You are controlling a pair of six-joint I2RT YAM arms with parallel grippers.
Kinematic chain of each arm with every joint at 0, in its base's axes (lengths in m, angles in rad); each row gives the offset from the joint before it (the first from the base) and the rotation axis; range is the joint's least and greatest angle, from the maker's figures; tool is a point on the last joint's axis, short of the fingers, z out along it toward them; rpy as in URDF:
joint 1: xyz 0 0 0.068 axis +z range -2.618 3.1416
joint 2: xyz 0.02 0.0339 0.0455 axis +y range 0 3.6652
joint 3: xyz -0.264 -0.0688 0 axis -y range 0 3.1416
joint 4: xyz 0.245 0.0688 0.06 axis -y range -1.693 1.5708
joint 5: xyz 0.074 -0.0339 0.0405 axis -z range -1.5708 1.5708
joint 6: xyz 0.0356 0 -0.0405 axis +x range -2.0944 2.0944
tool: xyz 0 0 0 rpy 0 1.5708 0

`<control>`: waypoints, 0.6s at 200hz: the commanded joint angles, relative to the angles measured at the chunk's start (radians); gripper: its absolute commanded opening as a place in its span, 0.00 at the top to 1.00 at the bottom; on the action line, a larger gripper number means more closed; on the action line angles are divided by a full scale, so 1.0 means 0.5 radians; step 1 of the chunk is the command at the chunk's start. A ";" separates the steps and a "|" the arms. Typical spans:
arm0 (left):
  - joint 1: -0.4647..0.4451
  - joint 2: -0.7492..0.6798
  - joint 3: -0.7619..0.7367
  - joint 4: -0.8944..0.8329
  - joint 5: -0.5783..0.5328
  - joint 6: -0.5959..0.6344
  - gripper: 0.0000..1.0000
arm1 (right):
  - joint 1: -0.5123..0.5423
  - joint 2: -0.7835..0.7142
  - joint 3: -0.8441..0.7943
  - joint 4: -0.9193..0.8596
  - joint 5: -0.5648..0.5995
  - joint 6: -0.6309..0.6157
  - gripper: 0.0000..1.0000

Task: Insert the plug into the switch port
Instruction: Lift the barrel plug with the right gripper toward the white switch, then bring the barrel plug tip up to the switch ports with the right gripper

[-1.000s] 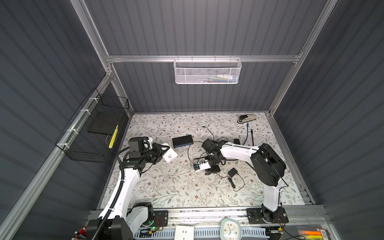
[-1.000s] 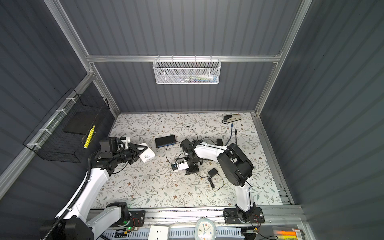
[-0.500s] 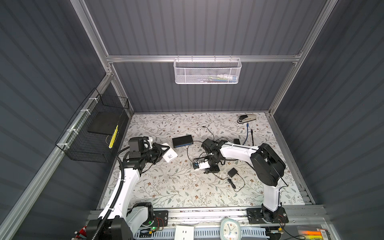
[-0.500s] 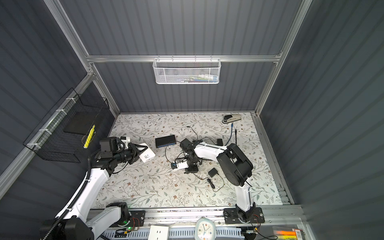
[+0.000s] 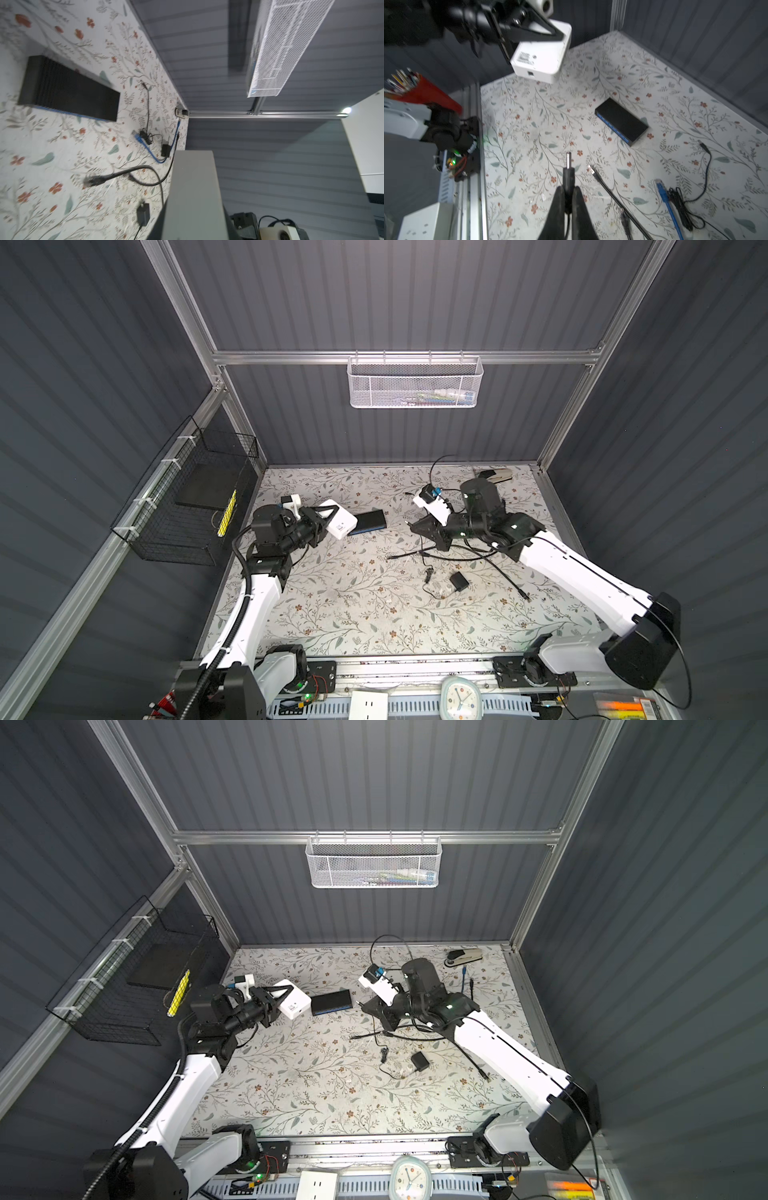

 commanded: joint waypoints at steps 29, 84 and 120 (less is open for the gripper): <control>-0.223 0.276 0.394 0.541 -0.126 -0.125 1.00 | -0.024 0.097 -0.082 0.555 -0.126 1.229 1.00; -0.413 0.522 0.453 0.823 -0.169 -0.014 1.00 | -0.010 0.189 -0.086 0.792 -0.160 1.466 1.00; -0.449 0.629 0.663 0.906 -0.035 -0.025 1.00 | -0.007 0.220 -0.079 0.946 -0.310 1.567 1.00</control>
